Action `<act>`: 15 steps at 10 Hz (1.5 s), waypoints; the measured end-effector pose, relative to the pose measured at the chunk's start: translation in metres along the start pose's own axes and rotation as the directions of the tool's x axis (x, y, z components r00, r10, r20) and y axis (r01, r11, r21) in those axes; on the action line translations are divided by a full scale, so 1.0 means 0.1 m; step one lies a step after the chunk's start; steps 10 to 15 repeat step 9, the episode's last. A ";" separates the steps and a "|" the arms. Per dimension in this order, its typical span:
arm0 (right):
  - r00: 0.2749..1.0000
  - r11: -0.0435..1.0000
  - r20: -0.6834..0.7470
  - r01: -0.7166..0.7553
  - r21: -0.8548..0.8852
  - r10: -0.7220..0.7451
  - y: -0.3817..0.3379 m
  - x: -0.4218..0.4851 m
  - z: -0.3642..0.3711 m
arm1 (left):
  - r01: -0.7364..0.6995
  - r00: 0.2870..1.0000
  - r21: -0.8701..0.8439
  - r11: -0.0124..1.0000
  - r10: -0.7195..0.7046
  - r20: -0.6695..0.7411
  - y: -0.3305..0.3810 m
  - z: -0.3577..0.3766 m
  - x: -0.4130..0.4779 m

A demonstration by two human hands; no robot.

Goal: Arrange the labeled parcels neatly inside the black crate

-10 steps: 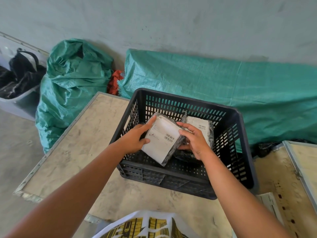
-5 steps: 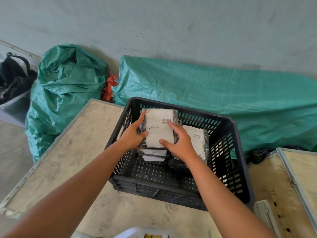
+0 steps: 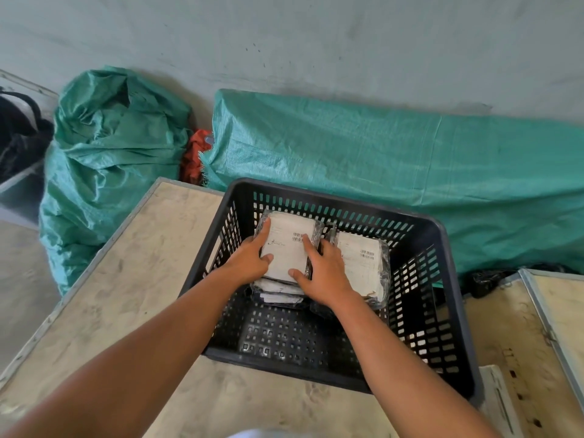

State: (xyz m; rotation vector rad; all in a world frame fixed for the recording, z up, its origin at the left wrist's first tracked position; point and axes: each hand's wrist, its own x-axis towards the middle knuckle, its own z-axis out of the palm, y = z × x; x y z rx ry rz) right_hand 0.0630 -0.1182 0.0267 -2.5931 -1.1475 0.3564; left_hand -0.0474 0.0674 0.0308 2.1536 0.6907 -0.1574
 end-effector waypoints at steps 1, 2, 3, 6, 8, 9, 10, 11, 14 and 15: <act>1.000 0.986 -0.030 -0.014 -0.166 0.010 0.03 0.01 0.04 | -0.003 0.999 0.055 0.998 0.001 0.041 -0.05 0.06 0.05; 0.993 0.989 0.082 -0.078 -0.124 0.089 0.16 0.01 0.06 | 0.010 0.995 0.118 0.993 -0.022 0.095 -0.07 0.08 0.04; 0.973 0.984 0.167 -0.148 -0.095 0.162 0.24 0.04 0.06 | 0.055 0.987 0.195 0.979 -0.083 0.135 -0.05 0.15 0.04; 0.951 0.979 0.241 -0.170 -0.115 0.193 0.19 0.10 0.03 | -0.105 0.989 0.318 0.942 0.067 0.128 -0.08 0.20 0.10; 0.954 0.981 0.230 -0.188 -0.039 0.192 0.13 0.01 -0.06 | -0.094 0.993 0.225 0.970 0.076 0.086 -0.10 0.20 0.03; 0.955 0.983 0.254 -0.173 0.059 0.153 0.14 -0.10 -0.19 | -0.061 0.998 0.146 0.987 0.056 0.041 -0.04 0.22 -0.02; 0.955 0.983 0.254 -0.173 0.059 0.153 0.14 -0.10 -0.19 | -0.061 0.998 0.146 0.987 0.056 0.041 -0.04 0.22 -0.02; 0.955 0.983 0.254 -0.173 0.059 0.153 0.14 -0.10 -0.19 | -0.061 0.998 0.146 0.987 0.056 0.041 -0.04 0.22 -0.02; 0.955 0.983 0.254 -0.173 0.059 0.153 0.14 -0.10 -0.19 | -0.061 0.998 0.146 0.987 0.056 0.041 -0.04 0.22 -0.02; 0.955 0.983 0.254 -0.173 0.059 0.153 0.14 -0.10 -0.19 | -0.061 0.998 0.146 0.987 0.056 0.041 -0.04 0.22 -0.02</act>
